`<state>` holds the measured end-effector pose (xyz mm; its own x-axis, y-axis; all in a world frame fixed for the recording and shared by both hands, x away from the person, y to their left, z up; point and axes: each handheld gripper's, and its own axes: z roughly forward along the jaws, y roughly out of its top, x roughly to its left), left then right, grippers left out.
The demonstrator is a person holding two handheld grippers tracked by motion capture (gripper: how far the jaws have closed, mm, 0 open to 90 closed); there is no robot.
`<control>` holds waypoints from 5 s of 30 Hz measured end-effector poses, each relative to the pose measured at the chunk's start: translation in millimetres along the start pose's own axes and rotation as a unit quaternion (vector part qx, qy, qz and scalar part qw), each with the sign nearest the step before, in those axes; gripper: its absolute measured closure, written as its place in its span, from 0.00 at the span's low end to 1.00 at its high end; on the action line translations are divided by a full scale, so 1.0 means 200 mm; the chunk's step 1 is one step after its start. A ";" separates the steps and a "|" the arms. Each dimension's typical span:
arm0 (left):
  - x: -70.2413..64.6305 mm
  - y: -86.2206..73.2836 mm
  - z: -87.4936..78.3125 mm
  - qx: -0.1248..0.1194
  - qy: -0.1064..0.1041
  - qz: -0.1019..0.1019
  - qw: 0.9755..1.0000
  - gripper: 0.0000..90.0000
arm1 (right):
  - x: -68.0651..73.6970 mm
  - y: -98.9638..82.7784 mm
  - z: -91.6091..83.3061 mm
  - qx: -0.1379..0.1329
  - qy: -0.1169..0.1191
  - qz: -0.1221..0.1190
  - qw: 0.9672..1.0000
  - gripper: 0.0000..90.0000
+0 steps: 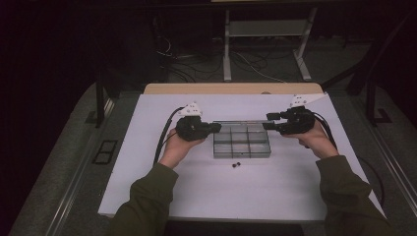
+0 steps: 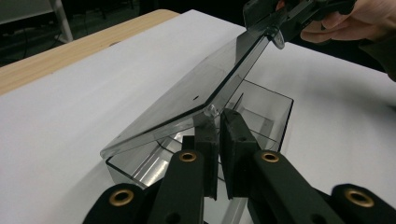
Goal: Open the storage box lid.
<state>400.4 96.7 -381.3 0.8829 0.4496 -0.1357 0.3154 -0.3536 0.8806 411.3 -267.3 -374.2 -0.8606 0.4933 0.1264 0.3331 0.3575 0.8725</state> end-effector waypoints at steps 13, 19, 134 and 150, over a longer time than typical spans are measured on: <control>0.03 0.00 -0.10 0.015 0.020 0.006 1.000 0.62 | -0.01 0.02 0.00 0.004 0.000 -0.003 1.000 0.59; 0.03 0.04 -0.12 0.006 0.027 0.011 1.000 0.53 | -0.01 0.02 -0.01 -0.001 0.000 0.002 1.000 0.60; 0.09 -0.07 -0.09 0.004 0.043 -0.020 0.999 0.41 | -0.41 0.21 0.19 -0.039 -0.093 0.063 0.993 0.71; -0.12 -0.30 -0.21 0.038 0.035 -0.026 0.998 0.33 | -0.45 0.21 0.24 -0.011 -0.113 0.062 0.992 0.63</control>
<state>346.8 141.3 -411.6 0.8392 0.5242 -0.1449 0.3873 -0.3889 0.8359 520.9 -257.8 -371.9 -0.7041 0.6988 0.1262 0.4198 0.2662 0.8677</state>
